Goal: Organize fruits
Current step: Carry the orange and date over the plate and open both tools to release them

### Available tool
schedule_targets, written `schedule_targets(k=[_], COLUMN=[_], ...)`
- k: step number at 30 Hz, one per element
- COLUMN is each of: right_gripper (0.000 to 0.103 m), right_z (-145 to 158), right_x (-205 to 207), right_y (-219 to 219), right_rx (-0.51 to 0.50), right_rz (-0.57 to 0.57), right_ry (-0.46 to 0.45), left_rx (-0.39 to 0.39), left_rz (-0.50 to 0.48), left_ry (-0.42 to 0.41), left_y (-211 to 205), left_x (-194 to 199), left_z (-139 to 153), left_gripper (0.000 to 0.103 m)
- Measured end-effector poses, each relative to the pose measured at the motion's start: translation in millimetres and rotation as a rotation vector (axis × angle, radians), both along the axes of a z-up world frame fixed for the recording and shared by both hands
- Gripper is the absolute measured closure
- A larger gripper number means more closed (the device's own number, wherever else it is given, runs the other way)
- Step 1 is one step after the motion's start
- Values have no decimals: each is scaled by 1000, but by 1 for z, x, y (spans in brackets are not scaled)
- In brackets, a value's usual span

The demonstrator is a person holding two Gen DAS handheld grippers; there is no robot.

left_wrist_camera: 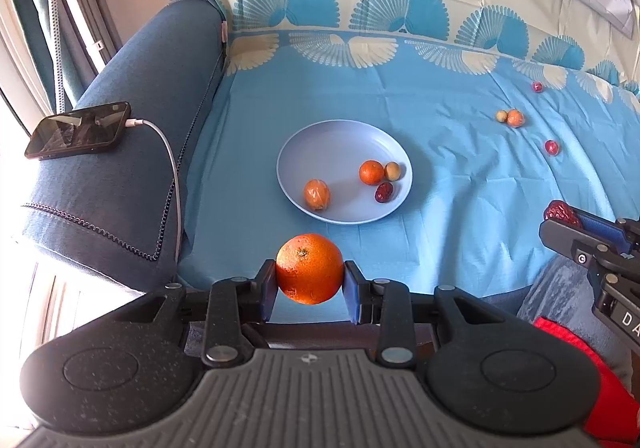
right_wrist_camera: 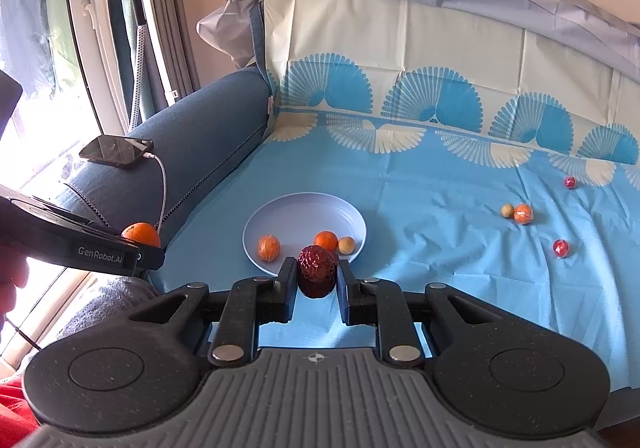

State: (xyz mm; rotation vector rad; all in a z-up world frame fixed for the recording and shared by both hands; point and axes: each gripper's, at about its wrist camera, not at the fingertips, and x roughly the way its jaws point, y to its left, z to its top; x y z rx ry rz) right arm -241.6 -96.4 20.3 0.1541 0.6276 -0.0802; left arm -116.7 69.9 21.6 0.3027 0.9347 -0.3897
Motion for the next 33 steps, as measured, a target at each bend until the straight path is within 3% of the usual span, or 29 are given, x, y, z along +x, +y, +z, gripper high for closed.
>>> schedule_targets(k=[19,33], right_gripper=[81,81], right_z=[-16,-59], right_x=[32,129], right_y=[-8,-16], right_rx=[24,14], right_rz=[13,48], right_ry=[49,104], left_rx=[8,4], left_rz=[11,6], left_ry=[48,62], left_y=[-9,-49], left_x=[37,132], left_z=[-13,-44], left_gripper=[65,65])
